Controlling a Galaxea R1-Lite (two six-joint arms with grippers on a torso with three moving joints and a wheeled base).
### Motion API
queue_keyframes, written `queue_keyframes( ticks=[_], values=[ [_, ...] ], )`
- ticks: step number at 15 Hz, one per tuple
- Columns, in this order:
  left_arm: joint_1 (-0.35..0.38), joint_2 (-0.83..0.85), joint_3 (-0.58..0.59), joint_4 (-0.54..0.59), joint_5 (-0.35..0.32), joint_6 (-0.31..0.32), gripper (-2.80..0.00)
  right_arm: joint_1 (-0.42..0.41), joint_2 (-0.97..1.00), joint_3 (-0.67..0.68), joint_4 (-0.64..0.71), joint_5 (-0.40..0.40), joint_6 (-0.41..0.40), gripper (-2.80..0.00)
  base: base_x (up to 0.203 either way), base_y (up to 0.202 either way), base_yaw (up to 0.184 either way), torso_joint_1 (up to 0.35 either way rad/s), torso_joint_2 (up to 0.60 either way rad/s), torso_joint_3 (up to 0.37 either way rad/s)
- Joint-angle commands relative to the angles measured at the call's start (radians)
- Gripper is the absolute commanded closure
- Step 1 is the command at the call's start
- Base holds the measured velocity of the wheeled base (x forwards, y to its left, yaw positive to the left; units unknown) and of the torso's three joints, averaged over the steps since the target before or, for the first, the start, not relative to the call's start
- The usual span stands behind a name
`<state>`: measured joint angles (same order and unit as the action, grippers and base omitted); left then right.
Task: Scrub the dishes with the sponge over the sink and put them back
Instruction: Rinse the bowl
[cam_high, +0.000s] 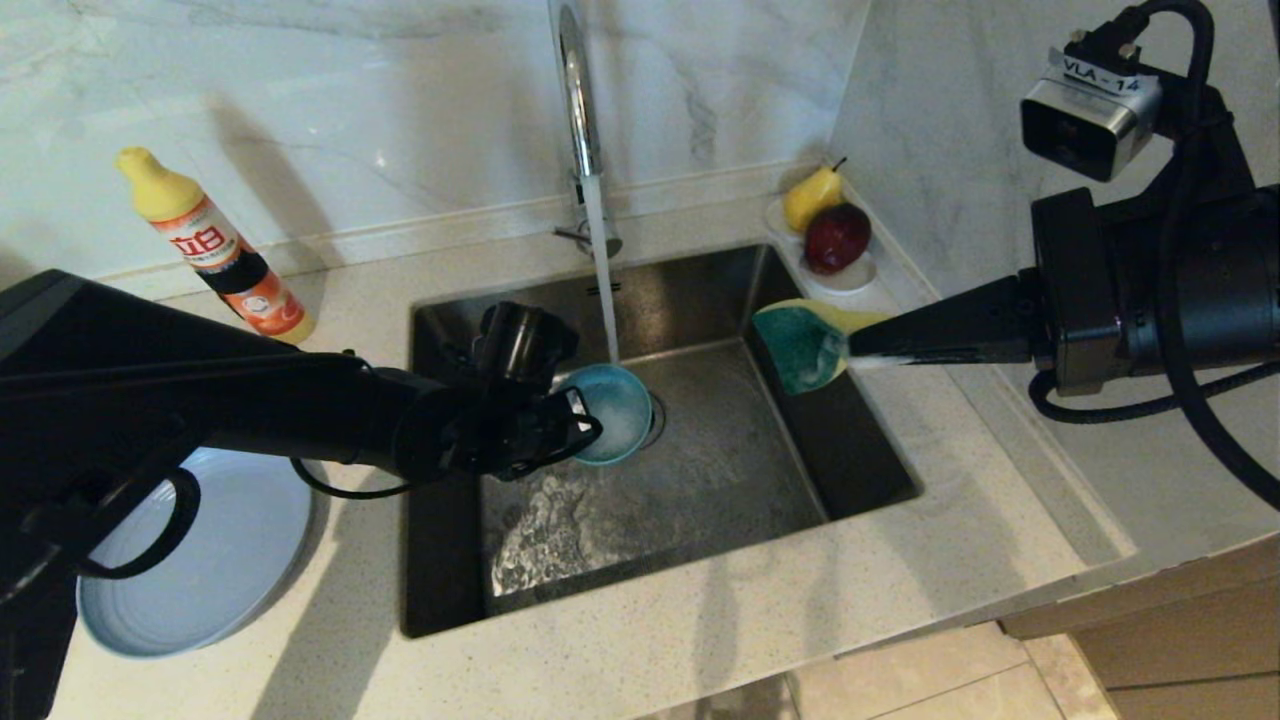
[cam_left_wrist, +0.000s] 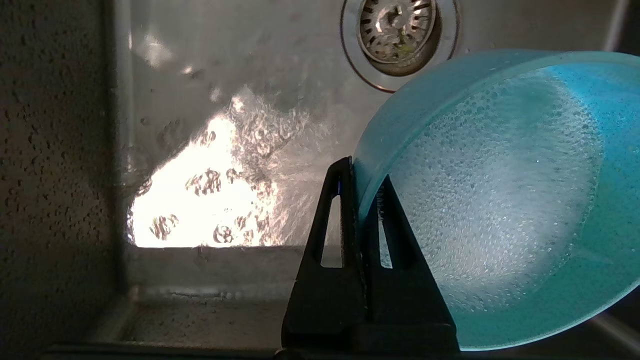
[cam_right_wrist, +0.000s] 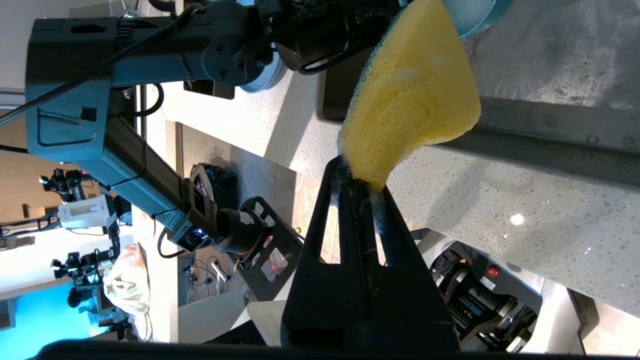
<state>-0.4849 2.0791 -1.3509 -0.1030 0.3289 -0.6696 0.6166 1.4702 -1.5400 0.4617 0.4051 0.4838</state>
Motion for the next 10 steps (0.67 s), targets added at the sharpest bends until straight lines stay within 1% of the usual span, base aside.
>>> queue_keyframes(
  ticks=[1,4,7,8,10],
  values=[
    [0.000,0.013,-0.001,-0.001,0.006,-0.004,0.00,0.002,0.002,0.001,0.003,0.003,0.002,0.00,0.000,0.000,0.000,0.000,0.00,0.000],
    [0.003,0.021,0.001,0.000,0.009,-0.010,0.00,0.001,0.001,0.009,0.002,0.003,0.002,0.00,0.000,0.000,0.000,0.000,0.00,0.000],
    [0.007,0.024,0.001,-0.006,0.032,-0.015,0.00,0.000,-0.003,0.014,0.003,0.003,0.001,0.00,0.000,0.000,0.000,0.000,0.00,0.000],
    [0.009,0.024,0.001,-0.006,0.035,-0.027,0.00,0.000,-0.004,0.015,0.003,0.003,0.001,0.00,0.000,0.000,0.000,0.000,0.00,0.000],
    [0.009,0.024,0.001,-0.007,0.035,-0.030,0.00,0.000,-0.004,0.015,0.003,0.003,0.001,0.00,0.000,0.000,0.000,0.000,0.00,0.000]
  ],
)
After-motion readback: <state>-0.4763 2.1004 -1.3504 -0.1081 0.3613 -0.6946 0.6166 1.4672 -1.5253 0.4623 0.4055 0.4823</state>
